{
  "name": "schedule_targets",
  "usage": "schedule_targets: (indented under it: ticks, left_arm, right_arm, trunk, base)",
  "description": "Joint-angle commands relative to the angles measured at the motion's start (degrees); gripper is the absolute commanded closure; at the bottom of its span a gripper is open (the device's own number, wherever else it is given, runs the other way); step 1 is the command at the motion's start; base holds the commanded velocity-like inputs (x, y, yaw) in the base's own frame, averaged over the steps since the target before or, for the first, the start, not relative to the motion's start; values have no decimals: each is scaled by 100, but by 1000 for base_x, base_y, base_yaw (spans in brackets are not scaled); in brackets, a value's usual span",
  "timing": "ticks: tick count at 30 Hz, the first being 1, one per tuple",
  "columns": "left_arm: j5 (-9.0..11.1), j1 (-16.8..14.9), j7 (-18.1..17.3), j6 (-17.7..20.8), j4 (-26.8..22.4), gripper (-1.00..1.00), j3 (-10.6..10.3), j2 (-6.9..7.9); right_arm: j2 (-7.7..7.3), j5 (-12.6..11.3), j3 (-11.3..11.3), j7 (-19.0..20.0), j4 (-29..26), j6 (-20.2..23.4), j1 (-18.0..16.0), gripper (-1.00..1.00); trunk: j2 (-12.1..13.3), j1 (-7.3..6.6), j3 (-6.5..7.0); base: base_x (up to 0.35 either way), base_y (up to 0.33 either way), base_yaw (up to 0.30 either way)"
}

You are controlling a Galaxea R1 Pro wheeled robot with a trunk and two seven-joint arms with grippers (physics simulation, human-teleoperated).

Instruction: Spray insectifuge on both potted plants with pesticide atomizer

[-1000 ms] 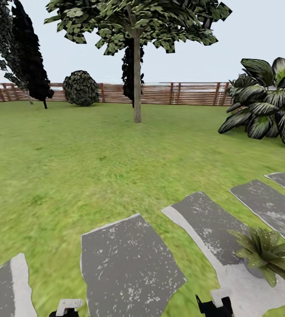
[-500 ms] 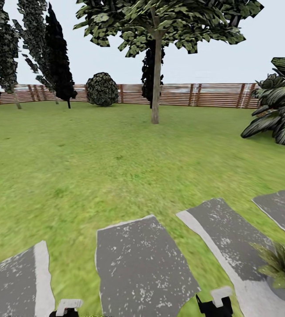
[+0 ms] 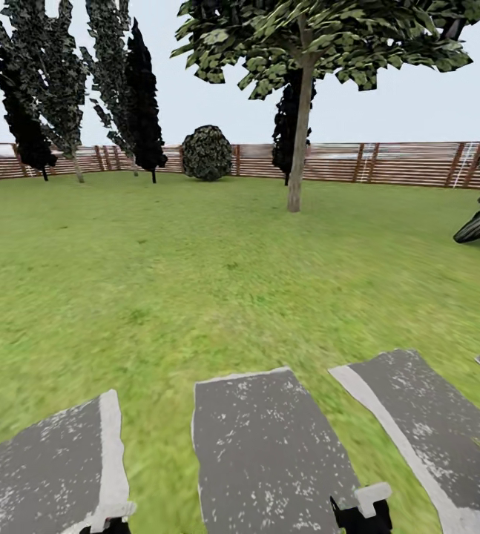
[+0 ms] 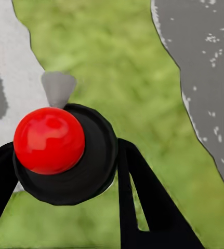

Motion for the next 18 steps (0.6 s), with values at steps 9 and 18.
schedule_targets:
  ticks: [9, 18]
  left_arm:
    - [46, -4, -55, -6, 8, 100, 40, -2]
    - [46, -4, -55, -14, 14, 100, 44, -2]
  right_arm:
    - [0, 25, -48, 36, 2, -21, -3, -100]
    - [0, 25, -48, 36, 2, -21, -3, -100]
  trunk:
    - [-2, -1, 27]
    - [-2, -1, 59]
  base:
    - [119, 303, 269]
    - [187, 287, 269]
